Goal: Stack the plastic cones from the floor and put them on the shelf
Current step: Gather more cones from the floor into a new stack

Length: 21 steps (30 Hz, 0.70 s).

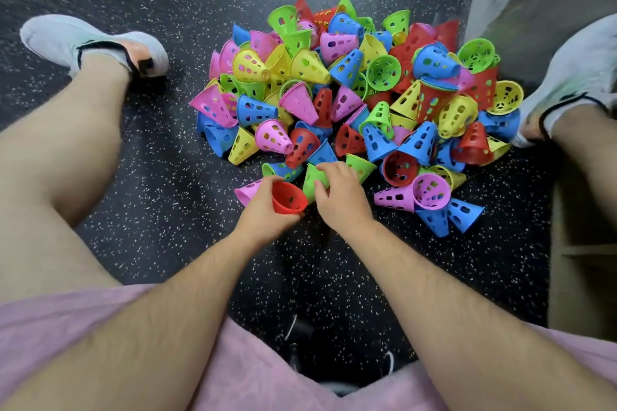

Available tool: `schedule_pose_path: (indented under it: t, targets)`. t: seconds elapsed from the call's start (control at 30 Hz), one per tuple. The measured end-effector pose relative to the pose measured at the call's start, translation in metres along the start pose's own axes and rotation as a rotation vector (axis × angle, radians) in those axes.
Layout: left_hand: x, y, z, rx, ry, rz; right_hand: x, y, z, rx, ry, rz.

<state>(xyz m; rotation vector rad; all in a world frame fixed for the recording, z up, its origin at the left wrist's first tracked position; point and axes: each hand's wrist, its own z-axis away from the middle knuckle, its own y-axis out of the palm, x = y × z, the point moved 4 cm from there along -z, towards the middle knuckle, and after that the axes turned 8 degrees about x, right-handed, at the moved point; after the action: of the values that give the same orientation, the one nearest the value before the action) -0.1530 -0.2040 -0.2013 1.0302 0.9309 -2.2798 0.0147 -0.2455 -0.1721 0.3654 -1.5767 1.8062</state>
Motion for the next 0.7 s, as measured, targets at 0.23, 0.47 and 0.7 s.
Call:
schedule_pose_path:
  t: [0.23, 0.47, 0.7]
  targets:
    - [0.004, 0.01, -0.01, 0.003, 0.005, 0.042, -0.016, 0.01, -0.036, 0.099, 0.179, 0.269]
    - [0.002, 0.007, -0.013, -0.006, 0.02, 0.04, -0.02, -0.004, -0.019, -0.048, 0.105, -0.009]
    - [-0.001, 0.017, -0.016, 0.035, 0.021, 0.039, -0.014, -0.022, 0.017, -0.158, -0.061, -0.182]
